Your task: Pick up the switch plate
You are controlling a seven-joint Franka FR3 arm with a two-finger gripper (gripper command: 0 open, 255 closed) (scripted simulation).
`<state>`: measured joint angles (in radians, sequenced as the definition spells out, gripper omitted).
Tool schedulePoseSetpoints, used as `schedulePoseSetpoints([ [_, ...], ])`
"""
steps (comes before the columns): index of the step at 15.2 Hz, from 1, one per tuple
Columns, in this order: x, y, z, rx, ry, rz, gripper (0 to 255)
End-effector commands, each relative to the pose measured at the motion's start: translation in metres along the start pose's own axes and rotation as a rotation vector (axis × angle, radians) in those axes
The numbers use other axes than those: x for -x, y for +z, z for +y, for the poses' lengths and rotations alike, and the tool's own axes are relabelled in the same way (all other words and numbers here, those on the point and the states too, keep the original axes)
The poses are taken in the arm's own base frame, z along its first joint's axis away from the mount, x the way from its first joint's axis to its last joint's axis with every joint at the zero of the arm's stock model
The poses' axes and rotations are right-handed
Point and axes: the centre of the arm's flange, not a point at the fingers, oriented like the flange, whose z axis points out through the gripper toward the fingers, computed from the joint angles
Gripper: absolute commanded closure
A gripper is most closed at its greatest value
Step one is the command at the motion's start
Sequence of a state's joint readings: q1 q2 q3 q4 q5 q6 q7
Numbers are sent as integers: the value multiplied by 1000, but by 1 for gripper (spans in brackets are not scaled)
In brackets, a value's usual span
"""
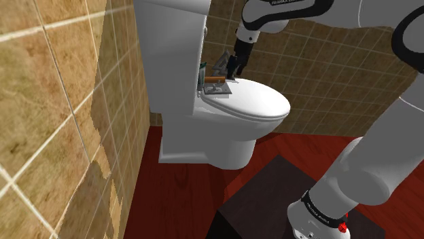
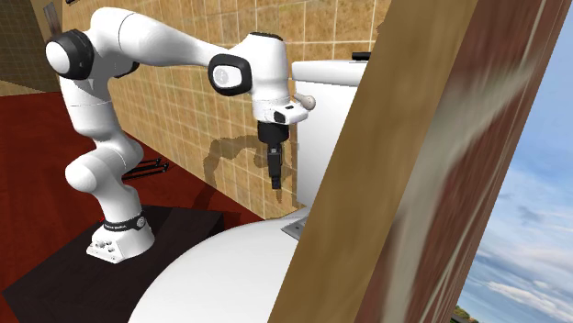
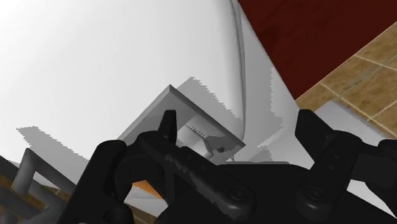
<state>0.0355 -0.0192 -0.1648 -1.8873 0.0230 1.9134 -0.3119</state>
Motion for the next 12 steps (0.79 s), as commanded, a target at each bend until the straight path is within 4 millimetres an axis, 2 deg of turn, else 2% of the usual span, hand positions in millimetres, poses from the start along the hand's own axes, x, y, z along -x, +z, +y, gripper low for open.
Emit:
schedulePoseSetpoints([
  [1,-24,13,5,-3,-15,-2,0],
  [8,-102,53,26,-13,-60,-9,0],
  [12,-101,74,26,-13,-60,-9,0],
])
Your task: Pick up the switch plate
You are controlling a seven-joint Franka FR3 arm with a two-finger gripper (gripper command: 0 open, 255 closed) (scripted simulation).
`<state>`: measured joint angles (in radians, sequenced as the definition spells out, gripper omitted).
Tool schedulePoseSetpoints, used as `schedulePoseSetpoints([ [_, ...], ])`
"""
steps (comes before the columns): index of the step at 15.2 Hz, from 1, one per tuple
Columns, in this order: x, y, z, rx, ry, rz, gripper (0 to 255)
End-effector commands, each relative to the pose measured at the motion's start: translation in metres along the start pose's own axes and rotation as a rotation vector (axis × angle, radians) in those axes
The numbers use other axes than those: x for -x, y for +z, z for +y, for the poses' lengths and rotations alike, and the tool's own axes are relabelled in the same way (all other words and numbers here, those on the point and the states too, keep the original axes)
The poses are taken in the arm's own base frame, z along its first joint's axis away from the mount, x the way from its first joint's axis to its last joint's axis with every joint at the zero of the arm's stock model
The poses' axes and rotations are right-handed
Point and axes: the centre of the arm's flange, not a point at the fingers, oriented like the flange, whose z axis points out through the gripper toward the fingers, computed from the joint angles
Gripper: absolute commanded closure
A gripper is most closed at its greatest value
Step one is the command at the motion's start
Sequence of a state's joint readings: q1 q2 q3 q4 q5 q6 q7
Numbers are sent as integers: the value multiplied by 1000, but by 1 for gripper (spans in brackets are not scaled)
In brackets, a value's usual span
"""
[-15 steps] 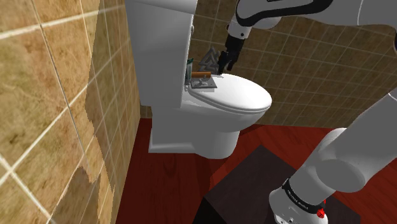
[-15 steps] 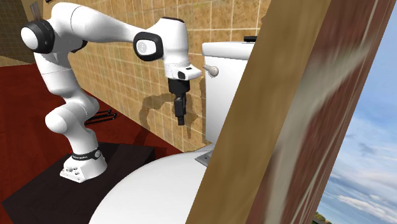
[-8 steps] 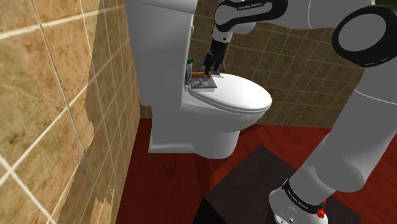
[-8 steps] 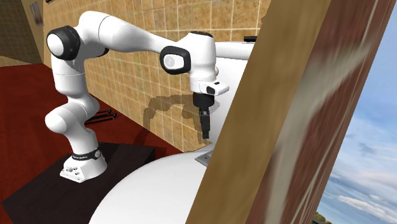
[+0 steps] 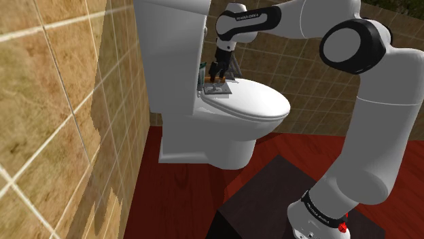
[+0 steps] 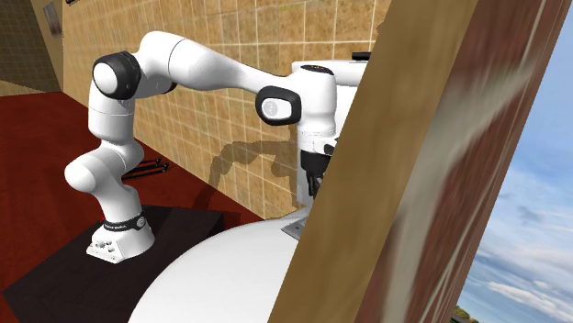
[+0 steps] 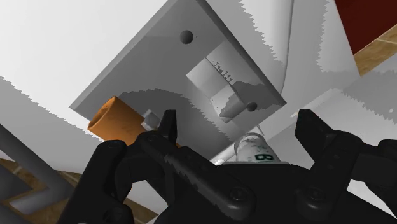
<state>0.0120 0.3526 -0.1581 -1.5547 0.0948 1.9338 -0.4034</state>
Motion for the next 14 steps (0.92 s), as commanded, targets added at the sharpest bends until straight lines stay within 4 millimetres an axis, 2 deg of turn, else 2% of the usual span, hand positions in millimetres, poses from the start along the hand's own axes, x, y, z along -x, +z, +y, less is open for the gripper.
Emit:
schedulePoseSetpoints([
  [1,0,10,0,0,0,1,0],
  [5,0,24,1,0,0,1,0],
  [6,0,24,0,0,0,1,255],
  [14,1,24,1,0,0,1,255],
])
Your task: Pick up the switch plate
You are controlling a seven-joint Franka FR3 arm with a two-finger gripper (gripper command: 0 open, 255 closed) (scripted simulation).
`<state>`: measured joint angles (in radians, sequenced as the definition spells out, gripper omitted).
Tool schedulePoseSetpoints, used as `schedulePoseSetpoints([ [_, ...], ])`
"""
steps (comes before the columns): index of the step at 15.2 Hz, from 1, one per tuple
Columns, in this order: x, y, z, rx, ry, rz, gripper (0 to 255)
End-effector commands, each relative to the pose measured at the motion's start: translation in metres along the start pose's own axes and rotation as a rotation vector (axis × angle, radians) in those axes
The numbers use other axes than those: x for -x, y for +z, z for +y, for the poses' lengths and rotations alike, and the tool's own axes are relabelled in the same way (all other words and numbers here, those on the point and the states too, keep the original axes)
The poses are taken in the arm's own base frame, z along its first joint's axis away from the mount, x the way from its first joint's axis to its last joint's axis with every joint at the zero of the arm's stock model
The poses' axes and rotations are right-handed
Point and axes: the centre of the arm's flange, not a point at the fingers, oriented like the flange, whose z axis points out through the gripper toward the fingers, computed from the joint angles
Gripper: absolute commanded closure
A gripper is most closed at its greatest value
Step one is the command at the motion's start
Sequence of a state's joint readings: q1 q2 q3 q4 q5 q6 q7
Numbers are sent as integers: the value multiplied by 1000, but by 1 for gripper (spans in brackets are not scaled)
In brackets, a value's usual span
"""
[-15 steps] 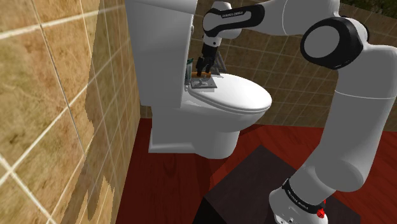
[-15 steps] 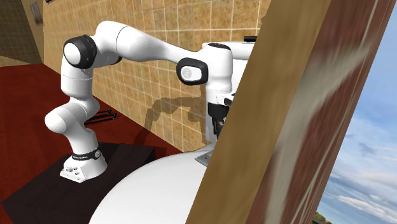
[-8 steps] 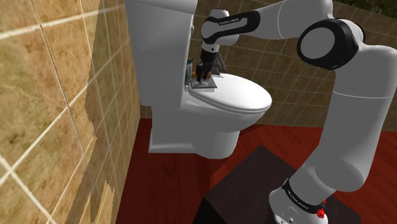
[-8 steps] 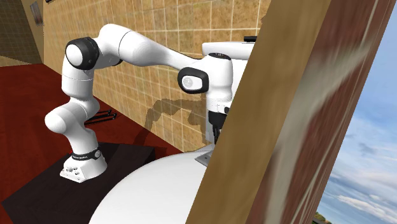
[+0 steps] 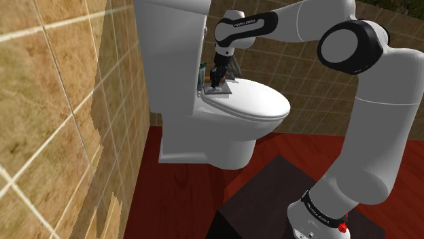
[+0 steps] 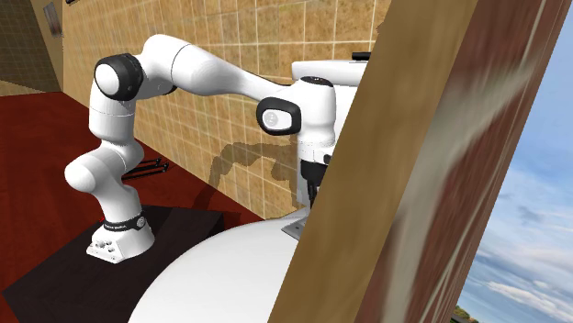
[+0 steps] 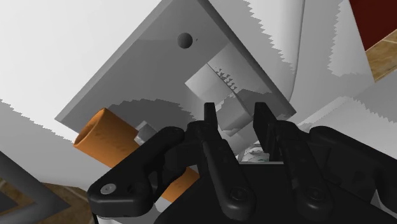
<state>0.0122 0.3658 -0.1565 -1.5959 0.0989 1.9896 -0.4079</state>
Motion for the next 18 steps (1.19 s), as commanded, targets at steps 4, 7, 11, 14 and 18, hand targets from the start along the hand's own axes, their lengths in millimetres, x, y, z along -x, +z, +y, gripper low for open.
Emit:
schedulePoseSetpoints([
  [4,-1,-15,0,0,0,-1,255],
  [7,-2,-31,0,0,0,-1,255],
  [11,-2,-52,-1,0,0,-1,255],
  [14,-3,-68,-1,0,0,-1,255],
  [18,-4,-79,-1,0,0,-1,255],
])
